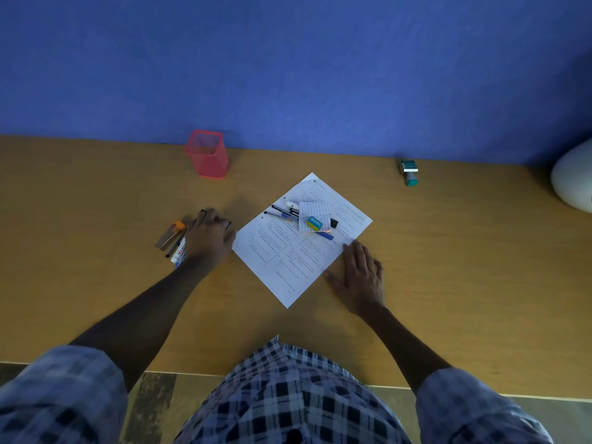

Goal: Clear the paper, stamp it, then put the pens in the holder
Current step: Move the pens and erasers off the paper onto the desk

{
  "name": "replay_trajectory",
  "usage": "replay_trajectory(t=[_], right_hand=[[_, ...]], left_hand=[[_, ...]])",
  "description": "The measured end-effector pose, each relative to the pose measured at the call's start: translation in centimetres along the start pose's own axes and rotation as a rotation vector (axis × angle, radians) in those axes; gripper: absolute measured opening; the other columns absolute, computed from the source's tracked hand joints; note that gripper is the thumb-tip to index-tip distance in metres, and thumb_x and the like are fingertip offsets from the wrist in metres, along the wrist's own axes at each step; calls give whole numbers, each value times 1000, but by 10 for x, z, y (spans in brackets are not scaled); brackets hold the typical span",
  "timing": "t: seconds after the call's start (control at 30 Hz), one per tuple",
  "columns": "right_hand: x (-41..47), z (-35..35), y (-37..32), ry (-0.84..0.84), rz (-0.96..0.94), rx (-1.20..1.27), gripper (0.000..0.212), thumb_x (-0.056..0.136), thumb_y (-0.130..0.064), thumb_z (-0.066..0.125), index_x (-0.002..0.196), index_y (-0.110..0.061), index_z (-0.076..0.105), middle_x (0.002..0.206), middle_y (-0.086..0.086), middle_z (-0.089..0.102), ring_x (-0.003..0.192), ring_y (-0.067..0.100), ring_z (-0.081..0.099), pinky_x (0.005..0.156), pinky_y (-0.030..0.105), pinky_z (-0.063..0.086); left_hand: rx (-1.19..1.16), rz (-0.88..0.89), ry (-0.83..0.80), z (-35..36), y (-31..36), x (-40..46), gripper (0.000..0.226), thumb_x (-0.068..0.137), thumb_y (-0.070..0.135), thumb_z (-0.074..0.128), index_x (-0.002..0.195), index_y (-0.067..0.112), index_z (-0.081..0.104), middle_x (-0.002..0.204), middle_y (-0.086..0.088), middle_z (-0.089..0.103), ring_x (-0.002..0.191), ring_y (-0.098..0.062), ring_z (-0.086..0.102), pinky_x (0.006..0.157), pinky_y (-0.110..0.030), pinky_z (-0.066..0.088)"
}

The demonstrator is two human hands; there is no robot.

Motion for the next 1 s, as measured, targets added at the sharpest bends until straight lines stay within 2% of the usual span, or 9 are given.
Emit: replay_trajectory(t=[0.07,0.23,0.37,0.6,0.8,1.0], right_hand=[[0,1,0,30,-31,-7,84,89,-74,33,151,-17,26,160,8,24,147,26,22,115,51,22],[0,3,2,16,-21,-22,85,89,-75,30,151,-18,26,161,7,23,147,25,21,116,49,22],[-1,3,1,20,-29,-6,84,90,-74,32,152,-18,24,161,7,21,148,25,20,116,48,20],[0,5,1,25,-21,8,84,90,-74,31,152,-17,24,161,7,21,148,25,21,116,49,22],[-2,6,2,40,-23,3,84,91,-74,30,152,-17,25,160,6,24,147,25,23,116,47,22],[-2,6,2,43,-23,14,83,90,-73,31,151,-16,26,160,6,24,147,25,24,115,48,23]], left_hand=[[-7,56,31,-4,13,5,27,87,30,66,94,5,71,107,-14,60,105,-36,54,86,-46,43],[-64,178,8,-3,47,23,32,89,32,65,110,8,72,115,-9,63,115,-32,52,93,-43,38],[-109,338,-42,2,76,36,38,91,32,65,123,12,66,126,-7,60,122,-28,51,96,-40,39],[-155,567,-28,3,126,45,42,82,25,77,119,9,66,127,-10,62,115,-26,59,79,-36,52],[-120,662,-54,10,156,43,37,85,13,73,121,9,68,129,-12,63,117,-27,58,78,-37,54],[-123,608,-80,11,163,43,33,89,15,67,122,10,66,117,-8,67,109,-25,58,79,-37,49]])
Point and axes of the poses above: each hand's wrist, its own x-axis towards the middle knuckle, its own z-axis out of the palm, y = z × x, the point moved 3 cm from there along x, towards the middle knuckle
